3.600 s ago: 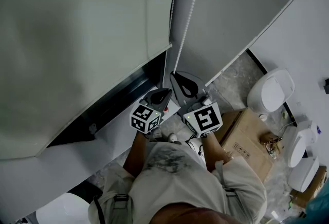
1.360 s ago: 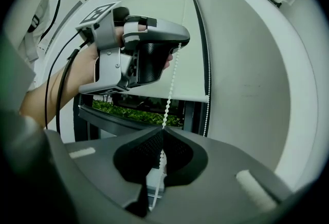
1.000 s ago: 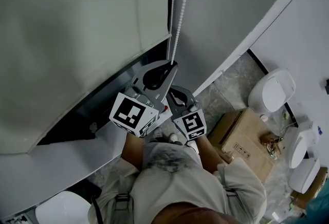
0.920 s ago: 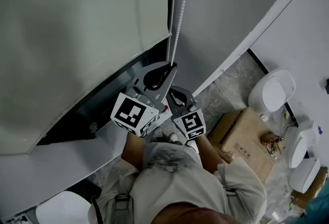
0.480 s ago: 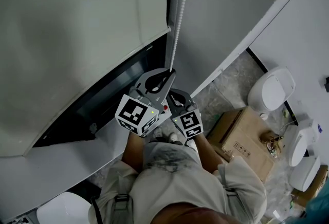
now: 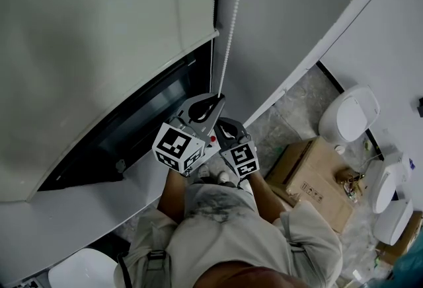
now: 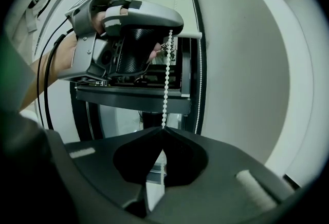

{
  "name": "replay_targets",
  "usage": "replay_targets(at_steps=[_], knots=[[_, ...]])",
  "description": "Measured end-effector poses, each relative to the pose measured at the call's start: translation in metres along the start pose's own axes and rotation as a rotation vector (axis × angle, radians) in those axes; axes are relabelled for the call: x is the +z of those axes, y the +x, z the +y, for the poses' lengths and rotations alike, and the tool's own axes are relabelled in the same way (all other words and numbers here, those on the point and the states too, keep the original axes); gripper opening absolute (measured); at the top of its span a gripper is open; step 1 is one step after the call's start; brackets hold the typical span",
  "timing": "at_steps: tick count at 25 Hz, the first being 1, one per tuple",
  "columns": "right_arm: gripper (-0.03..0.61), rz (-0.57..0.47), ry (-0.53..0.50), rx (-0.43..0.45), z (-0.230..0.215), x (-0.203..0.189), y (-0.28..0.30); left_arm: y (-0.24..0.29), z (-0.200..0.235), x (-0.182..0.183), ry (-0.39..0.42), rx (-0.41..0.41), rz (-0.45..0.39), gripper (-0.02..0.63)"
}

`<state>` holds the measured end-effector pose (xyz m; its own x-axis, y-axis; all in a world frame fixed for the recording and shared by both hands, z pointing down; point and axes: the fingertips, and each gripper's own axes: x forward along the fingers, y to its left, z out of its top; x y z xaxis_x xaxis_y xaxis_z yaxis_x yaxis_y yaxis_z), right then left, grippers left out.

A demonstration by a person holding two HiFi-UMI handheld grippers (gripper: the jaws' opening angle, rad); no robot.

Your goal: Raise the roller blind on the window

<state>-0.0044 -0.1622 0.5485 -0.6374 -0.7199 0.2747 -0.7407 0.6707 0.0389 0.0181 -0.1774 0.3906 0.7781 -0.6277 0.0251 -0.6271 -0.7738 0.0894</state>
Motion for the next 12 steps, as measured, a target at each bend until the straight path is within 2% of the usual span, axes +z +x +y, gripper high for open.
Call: replay_targets(at_steps=[12], knots=[[0.011,0.075,0.054,0.016,0.004,-0.044,0.006,-0.002,0.000,-0.045,-0.063,-0.002,0.051,0.021]])
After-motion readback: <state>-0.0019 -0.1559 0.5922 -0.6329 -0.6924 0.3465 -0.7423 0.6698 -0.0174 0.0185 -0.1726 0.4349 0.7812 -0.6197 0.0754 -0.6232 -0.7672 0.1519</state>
